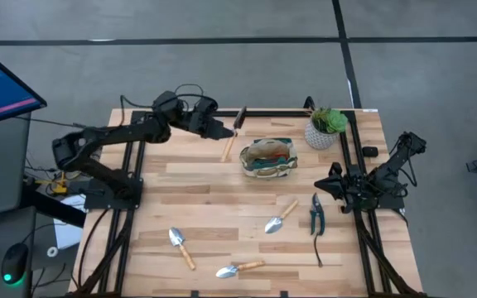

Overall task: Pick & Place Garden tools in Gardening bag
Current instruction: Put the trowel into the gardening bag

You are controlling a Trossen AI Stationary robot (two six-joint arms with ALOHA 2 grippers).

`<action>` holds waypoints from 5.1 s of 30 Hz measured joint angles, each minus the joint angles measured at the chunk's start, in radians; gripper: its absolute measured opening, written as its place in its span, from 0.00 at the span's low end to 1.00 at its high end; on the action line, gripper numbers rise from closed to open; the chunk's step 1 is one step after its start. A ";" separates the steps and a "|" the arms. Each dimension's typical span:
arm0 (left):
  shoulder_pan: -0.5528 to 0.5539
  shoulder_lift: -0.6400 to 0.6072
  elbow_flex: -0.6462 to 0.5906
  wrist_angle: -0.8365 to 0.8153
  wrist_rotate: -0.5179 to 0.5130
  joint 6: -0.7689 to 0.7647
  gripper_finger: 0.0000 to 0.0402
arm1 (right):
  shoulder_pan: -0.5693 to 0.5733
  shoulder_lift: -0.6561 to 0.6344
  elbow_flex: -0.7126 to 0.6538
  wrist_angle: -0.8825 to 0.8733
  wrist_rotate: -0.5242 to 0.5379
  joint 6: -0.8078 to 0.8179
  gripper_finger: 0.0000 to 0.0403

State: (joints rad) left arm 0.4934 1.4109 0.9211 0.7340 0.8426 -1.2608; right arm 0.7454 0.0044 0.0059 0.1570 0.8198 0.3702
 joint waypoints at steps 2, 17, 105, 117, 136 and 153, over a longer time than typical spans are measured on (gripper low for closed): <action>-0.012 -0.036 0.000 -0.034 0.003 -0.006 0.02 | -0.009 0.000 0.002 -0.001 0.066 -0.014 0.04; -0.110 -0.130 0.000 -0.118 -0.105 -0.031 0.02 | -0.069 0.001 0.007 0.000 0.175 0.064 0.04; -0.223 -0.001 -0.001 -0.247 -0.312 -0.737 0.04 | -0.500 1.490 1.286 -0.211 -0.378 -1.156 0.44; -0.225 -0.001 -0.001 -0.253 -0.320 -0.738 0.04 | -0.533 1.490 1.286 -0.210 -0.376 -1.155 0.19; -0.216 -0.004 0.002 -0.235 -0.321 -0.656 0.24 | -0.544 1.388 1.284 -0.148 -0.321 -0.983 0.14; -0.039 -0.002 0.000 -0.192 -0.264 -0.317 0.27 | -0.742 1.314 1.282 -0.238 0.290 -0.385 0.14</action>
State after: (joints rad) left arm 0.4546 1.4090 0.9207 0.5415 0.5790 -1.5781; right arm 0.0038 1.3181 1.2882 -0.0805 1.1094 -0.0148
